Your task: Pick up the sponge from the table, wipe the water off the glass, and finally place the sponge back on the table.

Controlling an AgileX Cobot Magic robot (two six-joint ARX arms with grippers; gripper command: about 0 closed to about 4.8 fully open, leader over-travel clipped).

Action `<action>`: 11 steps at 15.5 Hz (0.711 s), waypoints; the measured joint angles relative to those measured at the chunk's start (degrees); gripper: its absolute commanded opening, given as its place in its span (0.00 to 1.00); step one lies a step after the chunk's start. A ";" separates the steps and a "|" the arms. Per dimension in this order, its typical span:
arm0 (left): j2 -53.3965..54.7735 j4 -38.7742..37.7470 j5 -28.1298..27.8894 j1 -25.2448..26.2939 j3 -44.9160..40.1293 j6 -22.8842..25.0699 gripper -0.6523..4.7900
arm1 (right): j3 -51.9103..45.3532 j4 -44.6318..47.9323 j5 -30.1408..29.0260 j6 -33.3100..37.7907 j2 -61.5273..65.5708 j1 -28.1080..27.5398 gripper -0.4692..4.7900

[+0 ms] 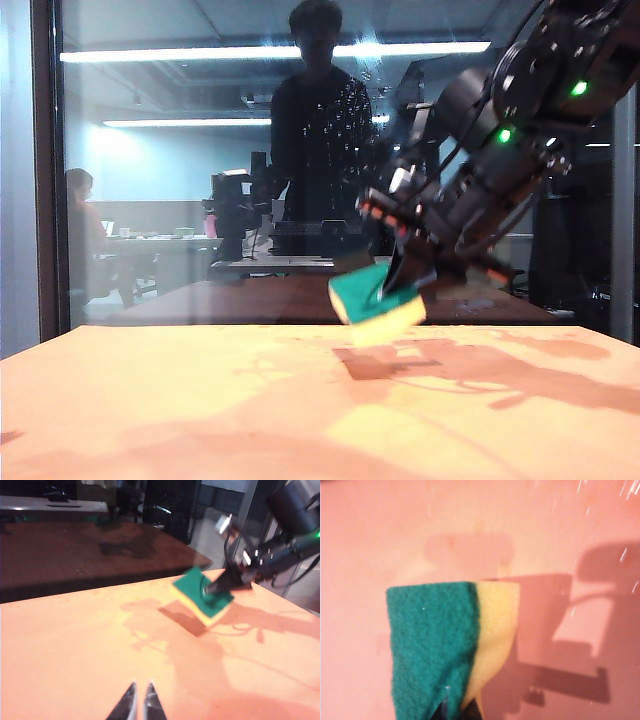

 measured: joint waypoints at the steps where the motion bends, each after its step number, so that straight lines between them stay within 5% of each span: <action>1: 0.00 0.00 0.00 0.00 0.00 -0.02 0.17 | -0.02 1.05 0.22 -0.22 -0.46 -0.37 0.08; 11: 0.00 5.01 -1.99 -0.02 0.02 0.02 0.17 | 2.05 20.94 5.95 -6.54 -2.45 -8.48 0.08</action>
